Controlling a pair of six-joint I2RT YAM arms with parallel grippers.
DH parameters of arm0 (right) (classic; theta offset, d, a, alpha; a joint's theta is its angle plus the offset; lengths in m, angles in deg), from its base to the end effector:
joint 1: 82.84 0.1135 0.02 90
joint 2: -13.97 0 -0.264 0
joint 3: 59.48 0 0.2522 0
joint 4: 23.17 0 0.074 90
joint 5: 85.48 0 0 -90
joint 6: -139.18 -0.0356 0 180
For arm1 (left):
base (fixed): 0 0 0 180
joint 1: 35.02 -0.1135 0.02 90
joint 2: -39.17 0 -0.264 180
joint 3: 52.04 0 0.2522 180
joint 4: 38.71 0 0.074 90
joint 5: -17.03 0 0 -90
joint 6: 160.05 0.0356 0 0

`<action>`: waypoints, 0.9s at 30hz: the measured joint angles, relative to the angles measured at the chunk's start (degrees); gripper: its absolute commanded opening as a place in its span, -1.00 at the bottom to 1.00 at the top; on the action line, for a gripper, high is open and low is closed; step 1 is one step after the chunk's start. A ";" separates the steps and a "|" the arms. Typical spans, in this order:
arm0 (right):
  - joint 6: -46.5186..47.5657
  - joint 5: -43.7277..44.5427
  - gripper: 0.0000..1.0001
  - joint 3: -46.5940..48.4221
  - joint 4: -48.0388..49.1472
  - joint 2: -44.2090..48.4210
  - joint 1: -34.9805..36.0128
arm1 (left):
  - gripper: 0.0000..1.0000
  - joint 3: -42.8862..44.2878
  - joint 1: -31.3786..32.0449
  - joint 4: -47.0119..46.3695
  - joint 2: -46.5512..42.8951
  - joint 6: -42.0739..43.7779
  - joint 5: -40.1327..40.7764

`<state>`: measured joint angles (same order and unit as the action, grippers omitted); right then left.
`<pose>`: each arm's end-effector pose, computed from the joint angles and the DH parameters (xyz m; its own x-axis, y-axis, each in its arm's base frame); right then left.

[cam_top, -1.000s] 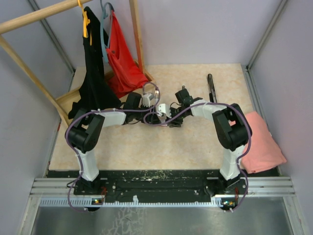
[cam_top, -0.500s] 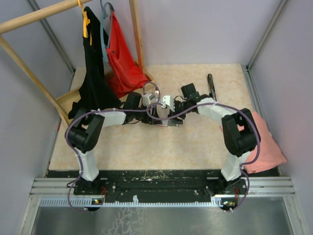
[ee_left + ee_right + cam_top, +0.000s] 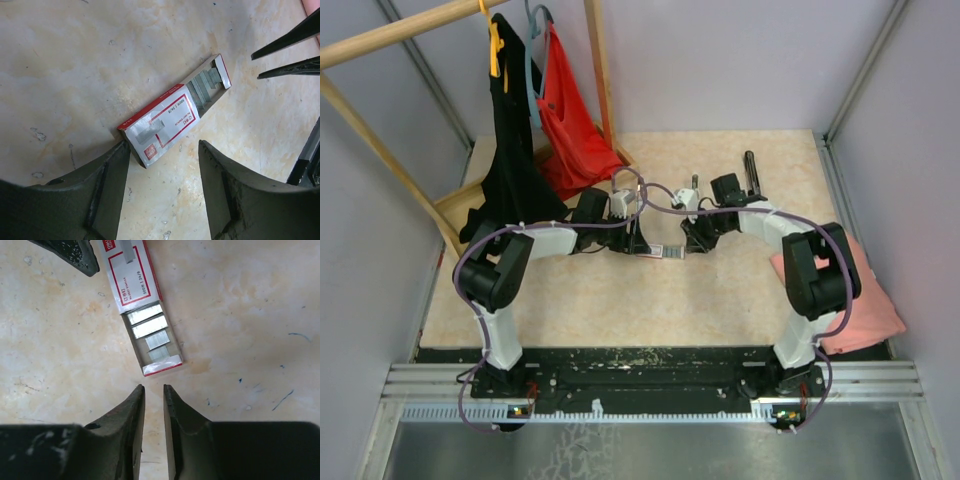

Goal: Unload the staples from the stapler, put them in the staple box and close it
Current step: Close the staple box at the center of the board.

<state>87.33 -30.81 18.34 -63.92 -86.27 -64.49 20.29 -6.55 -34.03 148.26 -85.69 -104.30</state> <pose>0.3225 0.1286 0.1852 -0.3544 -0.6485 -0.6737 -0.9200 0.3708 0.1270 0.3311 -0.2006 0.1429 -0.7624 0.1515 -0.6291 0.5652 0.6292 -0.5335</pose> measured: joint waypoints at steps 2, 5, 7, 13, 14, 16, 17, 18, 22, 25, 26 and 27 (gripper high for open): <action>-2.38 0.09 -0.67 0.02 -0.33 -0.26 -0.02 | 0.25 -0.04 -0.02 -0.02 0.00 0.00 -0.13; -5.49 0.04 -0.70 0.35 -0.96 -1.62 -0.28 | 0.23 -0.24 -0.02 -0.39 0.00 -0.04 -0.24; -7.19 0.09 -0.72 0.59 -1.20 -3.23 -0.52 | 0.23 -0.31 -0.13 -0.48 0.00 -0.04 -0.22; -10.16 0.87 -0.79 0.98 -1.86 -6.08 -0.68 | 0.23 -0.44 -0.13 -0.74 0.00 -0.13 -0.24; -10.38 0.96 -0.79 1.33 -1.90 -6.34 -0.68 | 0.23 -0.44 -0.13 -0.76 0.00 -0.22 -0.24; -10.84 1.01 -0.80 2.08 -1.97 -6.93 -0.70 | 0.23 -0.50 -0.13 -0.85 0.00 -0.26 -0.26; -10.97 0.98 -0.80 2.47 -2.05 -7.23 -0.70 | 0.23 -0.52 -0.13 -0.92 0.00 -0.33 -0.26; -10.99 0.96 -0.81 2.86 -2.08 -7.54 -0.72 | 0.23 -0.52 -0.13 -0.94 0.00 -0.44 -0.28; -10.93 0.92 -0.82 4.70 -2.40 -8.79 -0.79 | 0.23 -0.55 -0.13 -0.98 0.00 -0.63 -0.28; -10.75 0.76 -0.83 5.49 -2.49 -9.35 -0.79 | 0.23 -0.55 -0.13 -1.01 0.00 -0.74 -0.26; -10.71 0.72 -0.82 5.57 -2.54 -9.44 -0.81 | 0.23 -0.55 -0.13 -1.01 0.00 -0.83 -0.26; -10.69 0.72 -0.82 5.77 -2.71 -9.60 -0.79 | 0.23 -0.55 -0.13 -1.01 0.00 -0.87 -0.26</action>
<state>76.64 -30.09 24.11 -66.63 -95.87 -65.27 19.74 -6.68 -35.03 148.26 -86.56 -104.57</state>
